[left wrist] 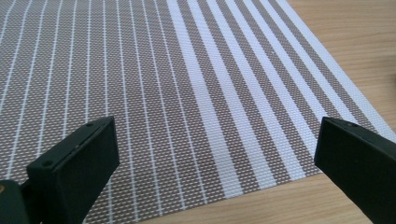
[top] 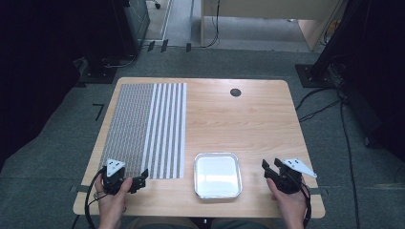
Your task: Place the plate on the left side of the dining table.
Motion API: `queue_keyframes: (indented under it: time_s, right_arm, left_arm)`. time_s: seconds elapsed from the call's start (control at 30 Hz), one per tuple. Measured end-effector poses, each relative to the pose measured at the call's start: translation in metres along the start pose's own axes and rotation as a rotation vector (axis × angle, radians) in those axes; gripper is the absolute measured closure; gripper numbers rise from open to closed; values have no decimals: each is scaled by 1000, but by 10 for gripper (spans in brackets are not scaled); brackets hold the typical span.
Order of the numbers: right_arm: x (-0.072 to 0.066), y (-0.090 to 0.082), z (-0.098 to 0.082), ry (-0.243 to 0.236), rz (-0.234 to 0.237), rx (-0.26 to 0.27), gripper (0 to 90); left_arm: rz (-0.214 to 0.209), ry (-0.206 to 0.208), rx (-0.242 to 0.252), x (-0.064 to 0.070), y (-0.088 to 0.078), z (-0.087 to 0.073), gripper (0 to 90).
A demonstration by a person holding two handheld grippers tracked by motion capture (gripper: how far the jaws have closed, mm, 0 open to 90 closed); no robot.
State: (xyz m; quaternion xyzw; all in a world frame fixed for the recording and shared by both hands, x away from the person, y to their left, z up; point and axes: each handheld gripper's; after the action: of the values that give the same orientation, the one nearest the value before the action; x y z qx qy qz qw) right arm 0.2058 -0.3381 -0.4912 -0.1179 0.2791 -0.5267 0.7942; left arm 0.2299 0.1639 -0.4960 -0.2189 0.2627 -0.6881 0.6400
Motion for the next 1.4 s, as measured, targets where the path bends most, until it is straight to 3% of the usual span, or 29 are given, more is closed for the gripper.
queue_keyframes:
  time_s: [0.37, 0.53, 0.73, 0.8, 0.93, 1.0, 1.1, 1.13, 1.17, 1.2, 1.4]
  right_arm:
    - [-13, 10, -3, -25, 3, -14, 492]
    - [-15, 11, -2, 11, 11, -18, 519]
    - [-20, 9, -3, 49, 40, 26, 580]
    - [-20, 9, -3, 54, 48, 33, 592]
    - [-24, 11, -4, 46, 57, 35, 614]
    - [-26, 11, -5, 36, 62, 34, 633]
    - [-29, 12, -5, 32, 78, 33, 650]
    - [-31, 13, -6, 33, 91, 33, 668]
    - [-31, 13, -6, 33, 91, 33, 668]
    - [-32, 14, -6, 41, 113, 32, 684]
    - [-38, 18, -8, 53, 149, 14, 742]
  left_arm:
    - [-45, 21, -6, 25, 2, 1, 0]
    - [-72, 21, -7, 39, 4, 3, 0]
    - [-79, 28, -6, 62, 5, 6, 12]
    - [-55, 32, -10, 73, 6, 6, 53]
    - [-67, 35, -15, 87, 7, 8, 78]
    - [-48, 29, -12, 93, 6, 9, 162]
    - [-56, 27, -6, 101, 5, 9, 220]
    - [-61, 30, -3, 104, 5, 10, 287]
    - [-69, 30, -1, 106, 4, 10, 287]
    - [-97, 25, -3, 112, 3, 10, 356]
    - [-140, 40, -11, 129, 3, 9, 467]
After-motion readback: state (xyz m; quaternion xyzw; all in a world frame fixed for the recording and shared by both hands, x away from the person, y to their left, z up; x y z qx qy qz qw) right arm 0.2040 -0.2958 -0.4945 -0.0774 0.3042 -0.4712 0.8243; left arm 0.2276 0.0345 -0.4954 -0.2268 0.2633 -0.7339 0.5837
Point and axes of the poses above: each handheld gripper's, and its own axes: y roughly forward along the jaws, z roughly out of its top, x roughly to its right, and after that the axes turned 15 degrees about z, right-handed
